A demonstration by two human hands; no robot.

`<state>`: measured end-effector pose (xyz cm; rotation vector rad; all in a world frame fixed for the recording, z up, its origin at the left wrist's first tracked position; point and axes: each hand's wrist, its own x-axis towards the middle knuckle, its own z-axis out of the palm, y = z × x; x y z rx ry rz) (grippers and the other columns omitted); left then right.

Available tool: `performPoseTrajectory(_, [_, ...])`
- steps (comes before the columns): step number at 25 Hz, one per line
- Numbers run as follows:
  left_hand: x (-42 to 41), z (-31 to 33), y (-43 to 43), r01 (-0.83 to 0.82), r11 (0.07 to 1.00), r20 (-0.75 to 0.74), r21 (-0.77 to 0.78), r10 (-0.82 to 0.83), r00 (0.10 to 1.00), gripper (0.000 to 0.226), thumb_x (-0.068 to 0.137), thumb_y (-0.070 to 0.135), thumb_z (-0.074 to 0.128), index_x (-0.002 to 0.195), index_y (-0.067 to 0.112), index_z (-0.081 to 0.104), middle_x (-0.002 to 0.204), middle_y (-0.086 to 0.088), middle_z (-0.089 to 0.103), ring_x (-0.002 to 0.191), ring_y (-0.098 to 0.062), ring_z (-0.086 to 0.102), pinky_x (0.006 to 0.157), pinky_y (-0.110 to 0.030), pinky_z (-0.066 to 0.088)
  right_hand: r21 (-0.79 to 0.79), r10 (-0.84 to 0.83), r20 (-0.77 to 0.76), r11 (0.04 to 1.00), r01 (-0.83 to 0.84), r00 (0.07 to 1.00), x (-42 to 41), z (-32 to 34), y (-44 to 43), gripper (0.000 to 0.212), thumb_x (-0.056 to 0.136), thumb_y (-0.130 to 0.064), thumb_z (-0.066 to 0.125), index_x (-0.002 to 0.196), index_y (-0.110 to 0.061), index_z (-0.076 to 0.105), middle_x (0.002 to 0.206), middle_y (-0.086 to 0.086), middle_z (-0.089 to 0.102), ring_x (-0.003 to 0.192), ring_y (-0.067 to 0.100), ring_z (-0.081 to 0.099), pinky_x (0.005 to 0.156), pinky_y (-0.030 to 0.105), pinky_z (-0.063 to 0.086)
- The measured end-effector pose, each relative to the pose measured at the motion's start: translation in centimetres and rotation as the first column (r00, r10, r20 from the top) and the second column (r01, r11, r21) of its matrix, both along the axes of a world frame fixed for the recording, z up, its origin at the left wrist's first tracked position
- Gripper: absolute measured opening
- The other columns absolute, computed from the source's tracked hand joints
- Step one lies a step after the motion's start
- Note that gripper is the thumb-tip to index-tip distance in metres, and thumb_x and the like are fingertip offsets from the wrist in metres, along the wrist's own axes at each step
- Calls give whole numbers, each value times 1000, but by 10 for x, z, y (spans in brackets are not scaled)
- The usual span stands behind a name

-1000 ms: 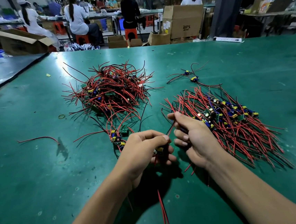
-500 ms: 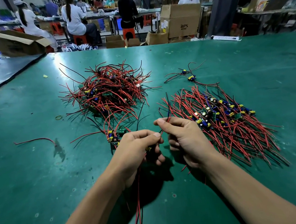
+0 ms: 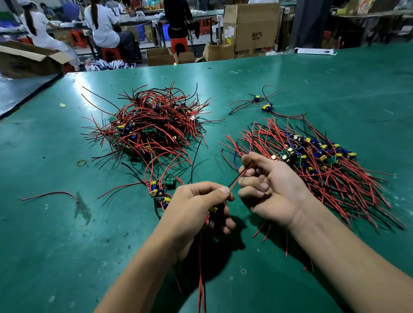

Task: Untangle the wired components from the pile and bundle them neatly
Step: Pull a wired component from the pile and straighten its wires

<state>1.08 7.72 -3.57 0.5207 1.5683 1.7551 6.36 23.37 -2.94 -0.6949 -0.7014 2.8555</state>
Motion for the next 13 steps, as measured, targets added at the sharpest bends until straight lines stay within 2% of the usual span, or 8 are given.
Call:
performPoseTrajectory(3, [0, -3, 2, -44, 999, 14, -1, 44, 999, 19, 93, 8, 59, 80, 0, 70, 58, -11, 54, 46, -26, 58, 45, -26, 49, 16, 33, -55, 999, -32, 998, 1, -2, -4, 41, 102, -36, 49, 74, -10, 63, 56, -4, 39, 29, 4, 27, 28, 15, 22])
performPoseTrajectory(5, [-2, -5, 1, -90, 996, -2, 5, 90, 996, 18, 93, 8, 60, 82, -1, 71, 56, -12, 53, 45, -26, 58, 44, -26, 49, 222, 57, -74, 974, -39, 996, 0, -5, -13, 40, 93, -49, 54, 84, -11, 65, 57, -5, 37, 31, 2, 23, 29, 14, 19])
performPoseTrajectory(8, [-2, -3, -1, -94, 995, -4, 23, 95, 996, 20, 92, 6, 59, 76, 2, 70, 53, -12, 51, 44, -27, 59, 42, -27, 49, 600, 114, -31, 797, -73, 993, 1, -17, -27, 45, 79, -53, 66, 92, -10, 71, 55, -1, 39, 33, 4, 29, 31, 14, 24])
performPoseTrajectory(10, [-2, -1, -2, -63, 997, 5, 37, 63, 998, 21, 92, 4, 58, 74, 2, 69, 52, -14, 51, 43, -26, 58, 42, -27, 48, 687, 104, -11, 724, -68, 995, 1, -22, -31, 34, 84, -47, 69, 84, -13, 76, 54, 7, 41, 31, 8, 36, 32, 13, 29])
performPoseTrajectory(13, [-3, 3, -4, -28, 999, -23, 35, 29, 999, 20, 91, 5, 59, 74, -1, 68, 54, -14, 49, 45, -26, 58, 44, -26, 48, 736, -3, -50, 676, 39, 999, -3, -23, -24, 33, 81, -48, 69, 77, -17, 78, 50, -1, 33, 35, 4, 25, 35, 13, 22])
